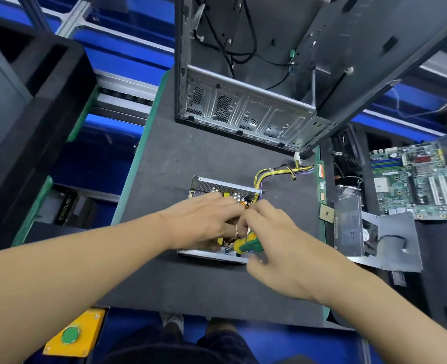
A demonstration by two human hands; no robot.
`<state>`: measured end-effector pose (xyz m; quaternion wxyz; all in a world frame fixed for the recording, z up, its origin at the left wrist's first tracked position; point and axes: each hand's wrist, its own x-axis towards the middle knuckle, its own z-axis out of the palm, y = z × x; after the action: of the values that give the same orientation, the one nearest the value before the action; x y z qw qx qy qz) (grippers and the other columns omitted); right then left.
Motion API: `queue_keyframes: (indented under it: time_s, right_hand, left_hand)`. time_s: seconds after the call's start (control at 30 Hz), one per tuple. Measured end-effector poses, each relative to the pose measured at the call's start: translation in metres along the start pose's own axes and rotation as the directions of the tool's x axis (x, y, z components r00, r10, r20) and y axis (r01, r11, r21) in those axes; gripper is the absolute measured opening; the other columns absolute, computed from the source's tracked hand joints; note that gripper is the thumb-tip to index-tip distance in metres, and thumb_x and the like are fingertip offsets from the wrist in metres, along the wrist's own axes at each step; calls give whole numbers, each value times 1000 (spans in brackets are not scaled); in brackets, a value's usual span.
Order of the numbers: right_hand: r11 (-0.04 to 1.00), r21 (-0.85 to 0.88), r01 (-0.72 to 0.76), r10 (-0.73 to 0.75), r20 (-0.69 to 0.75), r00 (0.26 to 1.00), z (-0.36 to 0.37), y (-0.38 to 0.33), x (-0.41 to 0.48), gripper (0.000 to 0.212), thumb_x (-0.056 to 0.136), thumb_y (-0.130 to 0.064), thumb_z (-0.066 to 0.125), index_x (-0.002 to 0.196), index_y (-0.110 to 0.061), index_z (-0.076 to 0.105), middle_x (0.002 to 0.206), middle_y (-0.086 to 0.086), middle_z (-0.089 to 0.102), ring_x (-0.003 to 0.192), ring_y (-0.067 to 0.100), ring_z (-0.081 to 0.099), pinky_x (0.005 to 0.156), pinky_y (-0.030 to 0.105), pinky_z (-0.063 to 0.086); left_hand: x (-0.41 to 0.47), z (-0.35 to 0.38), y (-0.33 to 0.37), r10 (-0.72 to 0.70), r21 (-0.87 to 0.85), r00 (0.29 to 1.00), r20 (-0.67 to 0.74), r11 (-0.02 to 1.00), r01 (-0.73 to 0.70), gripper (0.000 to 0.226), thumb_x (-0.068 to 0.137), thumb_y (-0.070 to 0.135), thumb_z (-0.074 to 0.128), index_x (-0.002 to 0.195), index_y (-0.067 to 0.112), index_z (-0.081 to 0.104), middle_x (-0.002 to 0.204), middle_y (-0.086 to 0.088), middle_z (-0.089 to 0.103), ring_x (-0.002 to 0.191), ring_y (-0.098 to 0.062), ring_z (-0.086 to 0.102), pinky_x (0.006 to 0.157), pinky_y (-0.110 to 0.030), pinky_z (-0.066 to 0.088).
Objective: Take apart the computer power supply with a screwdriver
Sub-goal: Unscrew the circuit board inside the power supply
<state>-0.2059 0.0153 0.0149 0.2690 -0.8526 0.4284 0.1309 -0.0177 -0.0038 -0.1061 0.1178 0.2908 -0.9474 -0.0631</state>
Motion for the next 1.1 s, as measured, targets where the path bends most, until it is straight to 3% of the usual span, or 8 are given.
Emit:
queue_keyframes:
  time_s: [0.07, 0.17, 0.3, 0.5, 0.67, 0.83, 0.97, 1.1]
  right_hand:
    - [993, -113, -44, 35, -76, 996, 3, 0, -1, 22, 95, -49, 36, 104, -30, 33, 106, -10, 37, 87, 24, 53, 74, 42, 48]
    - [984, -176, -2, -26, -158, 987, 6, 1, 2, 12, 101, -38, 32, 105, -27, 32, 107, -6, 40, 76, 26, 53, 70, 40, 45]
    - [998, 53, 24, -15, -161, 987, -6, 11, -7, 21, 84, -25, 52, 98, -36, 40, 100, -14, 43, 84, 8, 45, 73, 29, 43]
    - [951, 308, 0, 134, -415, 900, -33, 29, -33, 17, 72, -25, 53, 88, -31, 48, 83, -17, 53, 58, 7, 48, 52, 12, 34]
    - [937, 350, -4, 163, -427, 889, -35, 31, -42, 19, 75, -21, 58, 89, -31, 47, 82, -19, 53, 59, 7, 47, 54, 12, 35]
    - [931, 364, -9, 178, -432, 884, -31, 29, -47, 26, 78, -13, 60, 88, -32, 46, 86, -26, 51, 67, 4, 49, 58, 11, 36]
    - [926, 377, -10, 194, -454, 869, -32, 32, -49, 26, 78, -11, 60, 89, -30, 46, 84, -29, 50, 68, -1, 50, 59, 9, 36]
    - [921, 390, -17, 210, -457, 864, -30, 36, -52, 25, 77, -13, 60, 89, -30, 46, 83, -27, 51, 66, 1, 50, 58, 10, 36]
  left_hand:
    - [-3, 0, -3, 19, 59, 998, 54, 998, -22, 9, 85, 18, 66, 88, 25, 61, 97, 1, 53, 86, -22, 46, 69, -35, 36]
    - [-6, 3, -2, 27, 156, 995, 94, 987, -42, 12, 92, 17, 55, 89, 25, 63, 98, 2, 55, 86, -22, 48, 72, -34, 35]
    - [-5, 5, -2, 157, 189, 981, 119, 966, -177, 21, 89, 11, 59, 75, 26, 60, 86, 6, 54, 81, -20, 47, 70, -33, 37]
    - [3, 7, -1, 360, 294, 932, 44, 887, -357, 30, 93, 9, 55, 68, 25, 58, 93, 1, 53, 81, -23, 47, 72, -33, 40]
    - [14, 16, -8, 490, 381, 858, 157, 771, -510, 34, 105, 21, 40, 97, 33, 72, 149, 7, 47, 133, -22, 47, 110, -35, 35]
    - [24, 25, -2, 460, 372, 835, 303, 749, -548, 31, 100, 25, 47, 94, 42, 73, 163, 10, 25, 149, -25, 23, 120, -42, 23]
    - [27, 30, -3, 448, 332, 852, 270, 788, -519, 49, 95, 23, 28, 89, 39, 74, 159, 7, 34, 145, -27, 34, 119, -44, 29]
    - [30, 36, -2, 401, 324, 860, 315, 807, -494, 29, 95, 21, 49, 87, 37, 71, 153, 4, 44, 138, -27, 40, 109, -45, 35]
